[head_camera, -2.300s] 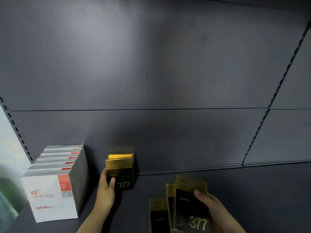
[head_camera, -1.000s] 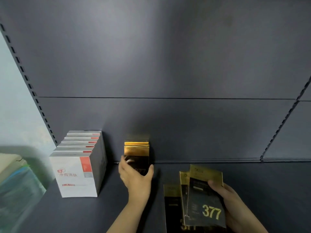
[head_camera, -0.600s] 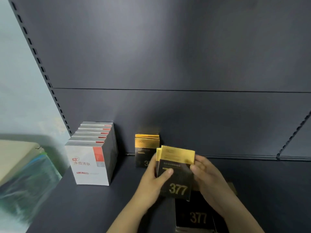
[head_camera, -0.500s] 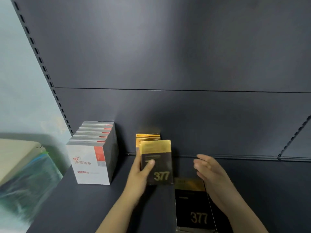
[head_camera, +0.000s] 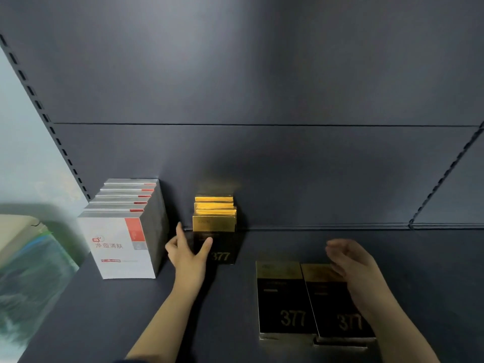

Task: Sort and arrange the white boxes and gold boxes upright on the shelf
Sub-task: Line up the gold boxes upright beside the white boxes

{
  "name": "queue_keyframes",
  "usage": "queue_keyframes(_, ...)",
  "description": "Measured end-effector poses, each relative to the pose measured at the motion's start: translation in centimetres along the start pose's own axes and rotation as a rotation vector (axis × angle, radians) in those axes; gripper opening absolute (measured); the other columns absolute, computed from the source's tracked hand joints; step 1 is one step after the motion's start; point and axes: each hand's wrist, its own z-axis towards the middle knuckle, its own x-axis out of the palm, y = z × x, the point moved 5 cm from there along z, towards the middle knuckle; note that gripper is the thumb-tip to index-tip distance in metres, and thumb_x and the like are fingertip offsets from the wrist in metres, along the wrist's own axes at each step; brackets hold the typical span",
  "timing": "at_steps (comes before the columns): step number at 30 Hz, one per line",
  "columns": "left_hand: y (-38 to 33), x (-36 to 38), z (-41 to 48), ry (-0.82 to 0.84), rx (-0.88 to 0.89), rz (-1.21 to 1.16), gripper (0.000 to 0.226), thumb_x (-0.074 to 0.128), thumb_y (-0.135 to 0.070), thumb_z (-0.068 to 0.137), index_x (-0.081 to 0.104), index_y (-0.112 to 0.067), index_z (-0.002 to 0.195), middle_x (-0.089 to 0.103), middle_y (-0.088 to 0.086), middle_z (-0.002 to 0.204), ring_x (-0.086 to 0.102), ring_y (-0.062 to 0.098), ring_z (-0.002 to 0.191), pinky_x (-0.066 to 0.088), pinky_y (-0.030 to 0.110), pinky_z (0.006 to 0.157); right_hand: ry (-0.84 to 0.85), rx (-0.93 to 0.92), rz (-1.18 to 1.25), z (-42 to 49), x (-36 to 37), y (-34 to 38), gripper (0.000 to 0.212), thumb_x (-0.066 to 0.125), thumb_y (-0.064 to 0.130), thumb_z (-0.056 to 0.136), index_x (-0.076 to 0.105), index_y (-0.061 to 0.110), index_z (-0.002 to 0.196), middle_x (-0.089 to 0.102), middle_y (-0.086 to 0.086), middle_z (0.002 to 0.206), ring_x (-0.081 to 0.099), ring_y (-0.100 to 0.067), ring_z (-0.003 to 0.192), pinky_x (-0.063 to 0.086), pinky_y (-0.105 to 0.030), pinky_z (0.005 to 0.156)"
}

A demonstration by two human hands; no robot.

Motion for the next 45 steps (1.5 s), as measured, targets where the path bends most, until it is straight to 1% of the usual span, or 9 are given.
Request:
queue_keyframes(3,-0.9,-0.4,-2.0,-0.115,0.088,-0.003,0.080,0.070,-0.022,0.085,0.022,-0.022,0.149,0.027,0.005,0.140,0.035,0.023,0.130,0.030,0.034,0.109,-0.073,0.019,-0.248,0.5,-1.5,-1.1,0.024,0.067,0.020,0.088,0.061,0.016,0.110,0.060,-0.007,0.114,0.058,-0.024,0.104,0.046,-0.036,0.088)
queue_keyframes(8,-1.7,1.3,-5.1,0.019,0.215,-0.010,0.062,0.068,-0.007,0.085,0.038,-0.024,0.137,0.037,-0.001,0.117,0.049,0.014,0.100,0.041,0.024,0.089,0.017,0.167,-0.495,0.6,-1.7,-3.0,0.067,0.073,0.041,0.080,0.044,0.016,0.135,0.040,-0.008,0.133,0.046,-0.028,0.121,0.043,-0.042,0.100)
queue_keyframes(12,-3.3,1.8,-5.6,0.176,0.115,0.023,0.009,0.061,-0.018,0.090,0.059,-0.019,0.099,0.059,0.003,0.097,0.059,0.016,0.084,0.046,0.022,0.073,0.005,0.171,-0.612,0.5,-1.9,-3.5,0.069,0.074,0.040,0.078,0.042,0.015,0.135,0.038,-0.010,0.131,0.044,-0.031,0.120,0.043,-0.046,0.102)
queue_keyframes(15,-2.3,4.2,-7.7,0.521,-0.092,0.203,0.035,0.057,-0.052,0.086,0.061,-0.018,0.096,0.066,-0.002,0.096,0.064,0.015,0.087,0.055,0.036,0.083,0.027,0.201,-0.586,0.4,-2.2,-3.9,0.061,0.077,0.034,0.078,0.049,0.009,0.126,0.054,-0.009,0.117,0.056,-0.025,0.102,0.049,-0.040,0.087)
queue_keyframes(18,-1.0,6.3,-9.9,0.707,-0.190,0.299,0.054,0.064,-0.062,0.075,0.054,-0.022,0.109,0.066,-0.004,0.104,0.067,0.015,0.092,0.057,0.033,0.078,0.009,0.187,-0.542,0.3,-2.9,-3.5,0.048,0.075,0.028,0.082,0.058,0.004,0.120,0.063,-0.006,0.103,0.059,-0.022,0.094,0.047,-0.035,0.081)
queue_keyframes(24,-0.3,5.2,-9.0,0.602,-0.176,0.200,0.036,0.075,-0.045,0.075,0.066,-0.017,0.096,0.074,-0.001,0.091,0.072,0.015,0.083,0.059,0.034,0.076,-0.006,0.175,-0.478,-0.1,-3.7,-3.8,0.037,0.072,0.028,0.084,0.064,0.008,0.114,0.068,-0.005,0.101,0.062,-0.025,0.096,0.049,-0.038,0.084)
queue_keyframes(34,0.0,-1.8,-5.9,0.325,-0.093,-0.350,0.023,0.057,-0.014,0.093,0.066,-0.021,0.112,0.075,0.004,0.109,0.070,0.023,0.102,0.052,0.041,0.090,-0.076,0.132,-0.302,-0.5,-3.7,-3.4,0.025,0.053,0.024,0.097,0.062,0.014,0.117,0.067,-0.007,0.101,0.062,-0.026,0.094,0.051,-0.044,0.085)
queue_keyframes(41,0.7,-2.4,-3.6,0.203,0.034,-0.205,0.044,0.053,-0.018,0.097,0.048,-0.034,0.137,0.065,-0.011,0.124,0.058,0.010,0.119,0.045,0.037,0.103,-0.045,0.112,-0.319,-0.4,-2.6,-3.0,0.022,0.052,0.024,0.098,0.062,0.014,0.115,0.065,-0.005,0.101,0.060,-0.023,0.094,0.047,-0.039,0.080)
queue_keyframes(45,1.1,-2.3,-3.0,-0.058,-0.050,0.003,0.070,0.071,-0.026,0.085,0.035,-0.025,0.145,0.042,0.007,0.137,0.046,0.025,0.127,0.039,0.040,0.106,-0.036,0.110,-0.312,-0.6,-2.6,-3.0,0.023,0.052,0.023,0.098,0.061,0.014,0.116,0.065,-0.006,0.102,0.060,-0.025,0.095,0.048,-0.040,0.082)
